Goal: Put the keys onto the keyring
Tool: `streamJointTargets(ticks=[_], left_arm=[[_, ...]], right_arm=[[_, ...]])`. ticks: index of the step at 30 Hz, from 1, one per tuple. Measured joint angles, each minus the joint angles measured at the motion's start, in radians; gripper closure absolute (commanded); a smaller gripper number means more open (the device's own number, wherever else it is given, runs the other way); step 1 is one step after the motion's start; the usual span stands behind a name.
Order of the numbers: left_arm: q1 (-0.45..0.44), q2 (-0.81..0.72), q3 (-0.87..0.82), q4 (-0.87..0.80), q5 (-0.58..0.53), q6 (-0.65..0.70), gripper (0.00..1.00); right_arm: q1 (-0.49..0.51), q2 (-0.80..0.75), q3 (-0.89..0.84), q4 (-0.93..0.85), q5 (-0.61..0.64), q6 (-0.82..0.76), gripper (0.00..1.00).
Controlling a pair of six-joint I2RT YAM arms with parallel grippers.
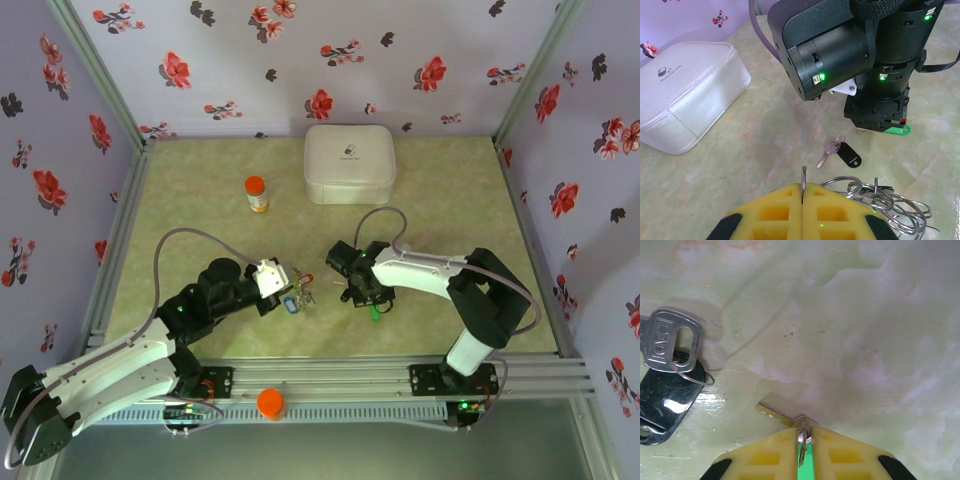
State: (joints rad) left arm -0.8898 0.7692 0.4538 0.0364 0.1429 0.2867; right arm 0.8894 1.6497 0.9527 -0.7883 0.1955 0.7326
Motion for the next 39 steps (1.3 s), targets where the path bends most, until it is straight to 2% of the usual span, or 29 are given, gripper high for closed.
streamJointTargets(ticks=[22, 39], left_arm=[[0.000, -0.003, 0.000, 0.000, 0.000, 0.003, 1.00], [0.000, -0.012, 0.000, -0.008, 0.000, 0.003, 1.00]], right_arm=[[0.001, 0.013, 0.002, -0.003, -0.012, 0.000, 0.88], [0.003, -0.002, 0.009, -0.018, -0.011, -0.036, 0.98]])
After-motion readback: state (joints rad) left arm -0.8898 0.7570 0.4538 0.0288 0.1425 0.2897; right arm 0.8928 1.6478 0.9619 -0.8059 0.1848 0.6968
